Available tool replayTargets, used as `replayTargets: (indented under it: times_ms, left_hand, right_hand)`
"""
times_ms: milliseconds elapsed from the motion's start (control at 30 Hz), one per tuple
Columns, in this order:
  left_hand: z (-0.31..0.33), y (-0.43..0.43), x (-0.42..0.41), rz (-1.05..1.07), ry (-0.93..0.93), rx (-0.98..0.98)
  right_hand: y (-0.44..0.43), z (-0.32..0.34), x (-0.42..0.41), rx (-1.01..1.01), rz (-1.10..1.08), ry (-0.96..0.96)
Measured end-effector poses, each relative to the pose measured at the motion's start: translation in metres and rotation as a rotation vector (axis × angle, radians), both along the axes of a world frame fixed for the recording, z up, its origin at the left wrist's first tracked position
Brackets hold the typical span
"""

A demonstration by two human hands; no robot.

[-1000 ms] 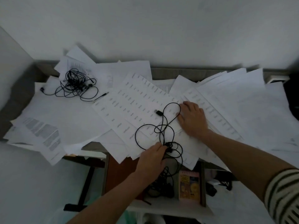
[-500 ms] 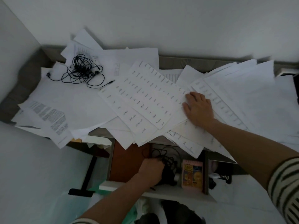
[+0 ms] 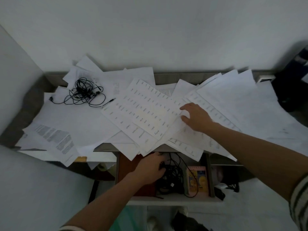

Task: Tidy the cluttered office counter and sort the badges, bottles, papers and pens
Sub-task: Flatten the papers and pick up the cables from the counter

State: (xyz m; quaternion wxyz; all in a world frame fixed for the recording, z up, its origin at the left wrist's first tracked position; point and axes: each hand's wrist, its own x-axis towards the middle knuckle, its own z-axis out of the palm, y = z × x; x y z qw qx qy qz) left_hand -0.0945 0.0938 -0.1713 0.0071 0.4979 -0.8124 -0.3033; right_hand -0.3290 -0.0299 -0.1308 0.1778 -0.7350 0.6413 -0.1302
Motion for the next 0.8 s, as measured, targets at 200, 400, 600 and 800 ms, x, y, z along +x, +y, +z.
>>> replayTargets:
  times_ms: [200,400,600,800]
  left_hand:
    - [0.049,-0.025,0.052,0.299,0.144,-0.124]
    - [0.072,-0.071,0.129,0.659,0.128,-0.179]
    - [0.07,-0.098,0.198,0.919,0.052,-0.12]
    - [0.061,-0.153,0.247,1.065,0.167,-0.067]
  right_hand:
    - [-0.008,0.014,0.038,0.015,0.055,-0.017]
    - [-0.046,0.018,0.103,0.068,0.236,0.05]
    - [-0.083,0.003,0.167,0.12,0.363,0.07]
    - [-0.106,-0.021,0.204,0.062,0.35,0.211]
